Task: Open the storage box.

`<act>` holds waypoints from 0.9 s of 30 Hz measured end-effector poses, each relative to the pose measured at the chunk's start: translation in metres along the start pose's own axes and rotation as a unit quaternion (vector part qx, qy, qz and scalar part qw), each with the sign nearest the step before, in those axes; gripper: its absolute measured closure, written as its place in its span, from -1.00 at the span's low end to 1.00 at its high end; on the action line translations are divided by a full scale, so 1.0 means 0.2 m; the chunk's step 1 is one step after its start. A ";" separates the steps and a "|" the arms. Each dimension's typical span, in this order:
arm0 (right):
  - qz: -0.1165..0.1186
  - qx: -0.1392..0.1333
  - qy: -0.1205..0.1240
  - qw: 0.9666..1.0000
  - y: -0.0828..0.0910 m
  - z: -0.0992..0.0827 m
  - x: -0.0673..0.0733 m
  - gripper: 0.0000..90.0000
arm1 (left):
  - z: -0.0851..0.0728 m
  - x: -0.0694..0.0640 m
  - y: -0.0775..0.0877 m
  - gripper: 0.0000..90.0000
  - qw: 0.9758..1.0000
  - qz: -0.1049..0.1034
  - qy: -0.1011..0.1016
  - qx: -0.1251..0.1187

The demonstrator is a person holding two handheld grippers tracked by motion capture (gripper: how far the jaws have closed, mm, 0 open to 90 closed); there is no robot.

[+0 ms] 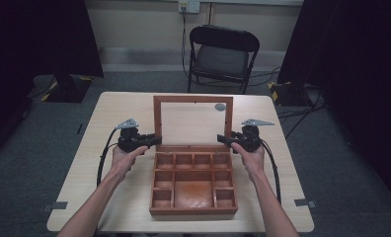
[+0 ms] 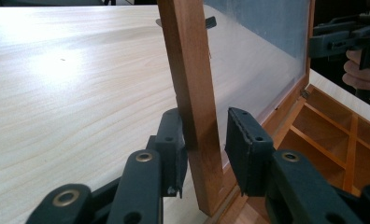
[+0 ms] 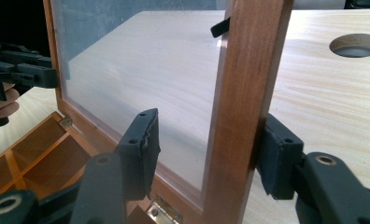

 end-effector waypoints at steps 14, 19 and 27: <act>-0.016 -0.002 -0.009 1.000 -0.03 -0.01 -0.04 0.10 | 0.01 0.02 -0.03 0.40 1.000 -0.003 0.014 0.002; -0.017 -0.007 -0.025 1.000 -0.04 0.00 -0.05 0.11 | 0.01 0.03 -0.05 0.38 1.000 0.000 0.014 0.004; -0.019 -0.009 -0.025 0.999 -0.05 0.02 -0.06 0.10 | 0.02 0.04 -0.06 0.40 1.000 0.005 0.020 0.001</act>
Point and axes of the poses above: each handheld gripper's, and its own axes: y roughly backward along the jaws, z roughly out of its top, x roughly to its left, the point moved 10 cm from there along -y, roughly forward along the jaws, and after that the axes turned 8 degrees about z, right-handed, at the moved point
